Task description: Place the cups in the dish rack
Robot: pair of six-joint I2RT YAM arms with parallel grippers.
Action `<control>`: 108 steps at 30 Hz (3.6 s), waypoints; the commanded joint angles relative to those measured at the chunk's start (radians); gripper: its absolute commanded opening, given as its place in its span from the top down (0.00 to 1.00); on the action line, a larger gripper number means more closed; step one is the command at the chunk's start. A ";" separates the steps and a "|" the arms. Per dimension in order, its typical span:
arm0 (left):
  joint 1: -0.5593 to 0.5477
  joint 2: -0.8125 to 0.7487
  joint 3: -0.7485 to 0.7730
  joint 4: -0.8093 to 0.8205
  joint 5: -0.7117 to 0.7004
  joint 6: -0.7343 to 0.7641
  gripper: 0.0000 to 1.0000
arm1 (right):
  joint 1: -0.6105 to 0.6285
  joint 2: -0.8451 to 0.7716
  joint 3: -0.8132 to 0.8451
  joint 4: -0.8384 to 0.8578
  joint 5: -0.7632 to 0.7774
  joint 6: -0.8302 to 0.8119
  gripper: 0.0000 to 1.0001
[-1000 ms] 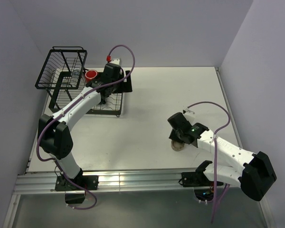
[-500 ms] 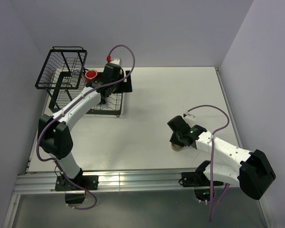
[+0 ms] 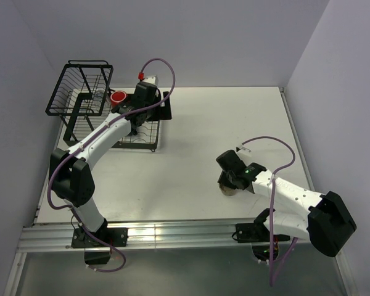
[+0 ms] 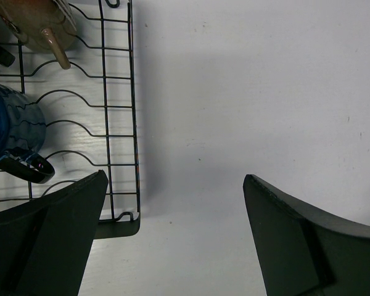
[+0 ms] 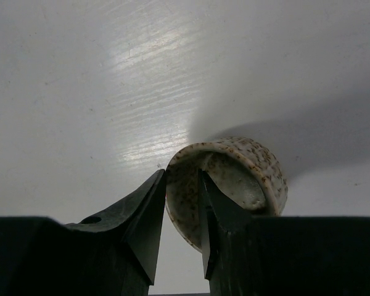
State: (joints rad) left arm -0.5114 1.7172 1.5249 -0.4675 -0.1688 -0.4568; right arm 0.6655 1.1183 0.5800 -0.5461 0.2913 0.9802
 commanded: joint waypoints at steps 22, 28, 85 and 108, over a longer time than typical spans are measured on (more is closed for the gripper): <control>-0.007 -0.004 -0.017 0.052 0.012 0.004 0.01 | 0.006 -0.058 -0.039 -0.043 0.034 0.008 0.65; -0.009 0.007 -0.017 0.049 0.014 0.006 0.01 | 0.006 -0.069 -0.060 -0.029 0.023 0.014 0.65; -0.010 0.033 -0.014 0.040 0.008 0.012 0.01 | 0.026 -0.106 -0.059 0.018 0.015 -0.023 0.54; -0.009 0.050 -0.012 0.038 0.009 0.013 0.01 | 0.089 -0.104 -0.025 -0.029 0.068 -0.006 0.55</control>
State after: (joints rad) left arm -0.5144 1.7668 1.5089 -0.4534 -0.1692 -0.4564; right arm 0.7403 1.0241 0.5213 -0.5560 0.3145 0.9710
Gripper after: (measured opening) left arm 0.992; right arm 0.456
